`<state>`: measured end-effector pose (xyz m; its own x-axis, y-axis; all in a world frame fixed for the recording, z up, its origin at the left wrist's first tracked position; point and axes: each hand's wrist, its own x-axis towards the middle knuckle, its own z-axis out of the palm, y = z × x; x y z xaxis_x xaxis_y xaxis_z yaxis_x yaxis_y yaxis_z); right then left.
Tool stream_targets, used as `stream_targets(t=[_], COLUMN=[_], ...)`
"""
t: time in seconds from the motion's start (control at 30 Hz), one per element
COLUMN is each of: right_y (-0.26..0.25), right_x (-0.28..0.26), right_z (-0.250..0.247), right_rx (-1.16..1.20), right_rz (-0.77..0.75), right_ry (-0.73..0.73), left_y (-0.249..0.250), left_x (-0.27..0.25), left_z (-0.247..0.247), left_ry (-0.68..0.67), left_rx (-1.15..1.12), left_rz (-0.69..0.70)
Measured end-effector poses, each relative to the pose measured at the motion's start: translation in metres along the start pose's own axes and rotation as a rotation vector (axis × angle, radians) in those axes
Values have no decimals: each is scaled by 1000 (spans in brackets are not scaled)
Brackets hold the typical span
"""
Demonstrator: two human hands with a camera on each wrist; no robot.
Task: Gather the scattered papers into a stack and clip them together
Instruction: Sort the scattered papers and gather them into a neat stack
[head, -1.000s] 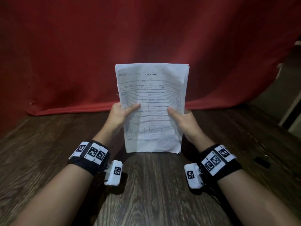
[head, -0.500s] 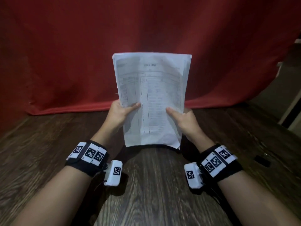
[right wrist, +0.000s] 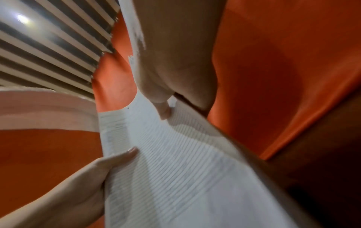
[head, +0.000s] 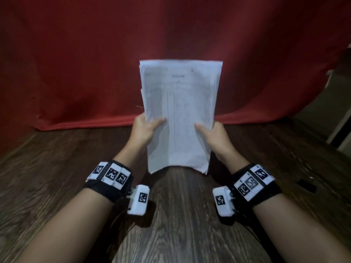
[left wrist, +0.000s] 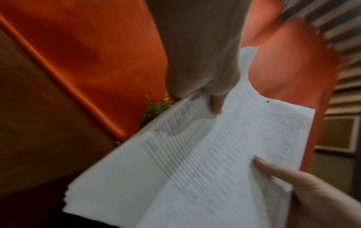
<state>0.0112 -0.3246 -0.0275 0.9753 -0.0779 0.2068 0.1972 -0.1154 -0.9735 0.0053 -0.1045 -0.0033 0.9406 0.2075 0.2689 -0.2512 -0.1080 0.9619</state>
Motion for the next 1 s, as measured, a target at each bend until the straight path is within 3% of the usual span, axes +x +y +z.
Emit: stream_targets(t=[0.07, 0.17, 0.23, 0.3, 0.37, 0.43, 0.5, 0.57, 0.67, 0.73, 0.9, 1.0], right_y=[16, 21, 15, 1, -21, -45, -69, -86, -92, -87, -53, -38], right_x=[0, 0, 1, 3, 3, 2, 1, -3, -7, -8, -2, -6], right_z=[-6, -11, -14, -18, -21, -20, -19, -20, -24, -29, -67, -83], right_rx=[23, -16, -70, -161, -317, -514, -704, -787, -780, -716, -353, -186], right_rz=[79, 93, 50, -5, -71, -172, -252, -285, -294, -297, -125, -31], right_ry=[-137, -206, -230, -255, -275, -335, -396, -448, -497, -523, -426, -410], left_y=[-19, -24, -15, 5, 30, 65, 97, 120, 120, 108, 71, 52], left_x=[-6, -7, 0, 9, 17, 16, 18, 21, 18, 12, 6, -5], left_z=[-8, -18, -26, -35, -45, -53, -64, -78, -90, -91, -107, -108], left_ry=[-107, -275, -254, -3, 202, 92, -137, -309, -452, -421, -143, -132], left_rx=[-78, -47, 26, 199, 447, 587, 651, 667, 501, 403, 142, 70], left_rz=[-67, -94, -39, 147, 447, 655, 595, 402, 246, 234, 236, 144])
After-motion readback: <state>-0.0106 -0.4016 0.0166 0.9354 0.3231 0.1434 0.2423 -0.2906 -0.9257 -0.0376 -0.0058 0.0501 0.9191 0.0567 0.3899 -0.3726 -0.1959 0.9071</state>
